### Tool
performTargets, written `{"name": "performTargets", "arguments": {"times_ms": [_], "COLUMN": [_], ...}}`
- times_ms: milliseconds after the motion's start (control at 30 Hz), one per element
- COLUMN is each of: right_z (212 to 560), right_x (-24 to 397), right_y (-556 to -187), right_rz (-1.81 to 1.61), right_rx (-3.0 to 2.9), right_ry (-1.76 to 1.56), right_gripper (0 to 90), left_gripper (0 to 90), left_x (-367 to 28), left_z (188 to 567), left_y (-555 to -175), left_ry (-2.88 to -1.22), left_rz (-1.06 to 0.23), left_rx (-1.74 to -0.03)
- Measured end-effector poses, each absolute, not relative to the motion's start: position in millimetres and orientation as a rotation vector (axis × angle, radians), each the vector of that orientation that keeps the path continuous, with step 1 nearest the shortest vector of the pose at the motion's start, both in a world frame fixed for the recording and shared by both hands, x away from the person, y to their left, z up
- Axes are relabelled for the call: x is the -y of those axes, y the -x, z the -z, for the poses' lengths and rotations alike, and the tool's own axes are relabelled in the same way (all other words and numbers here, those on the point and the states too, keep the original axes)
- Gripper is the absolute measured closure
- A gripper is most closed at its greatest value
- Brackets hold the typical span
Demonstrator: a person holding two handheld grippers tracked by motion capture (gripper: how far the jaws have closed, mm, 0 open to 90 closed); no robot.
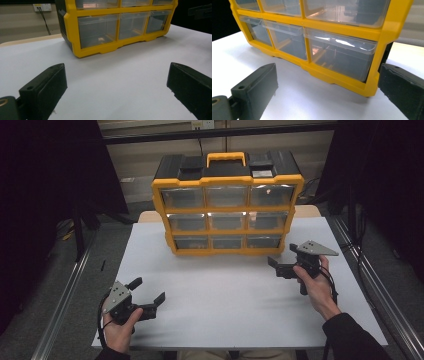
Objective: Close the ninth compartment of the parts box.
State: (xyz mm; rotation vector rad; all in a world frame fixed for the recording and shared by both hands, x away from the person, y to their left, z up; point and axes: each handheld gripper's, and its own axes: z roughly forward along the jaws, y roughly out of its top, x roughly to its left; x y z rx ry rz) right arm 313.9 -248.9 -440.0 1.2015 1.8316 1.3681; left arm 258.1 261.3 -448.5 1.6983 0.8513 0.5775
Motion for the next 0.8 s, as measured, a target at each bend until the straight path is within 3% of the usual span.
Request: {"name": "performTargets", "arguments": {"times_ms": [800], "right_z": [434.7], "right_x": [266.5], "right_y": [-264.8], "right_rz": [-1.37], "right_rx": [-1.817], "right_ry": [-1.141], "right_gripper": [2.1], "left_gripper": [2.6], "left_x": [-261.1], "left_z": [448.2], "left_y": [-257.6], "left_ry": [-1.693], "left_rz": [-0.573], "left_rx": [-0.858]}}
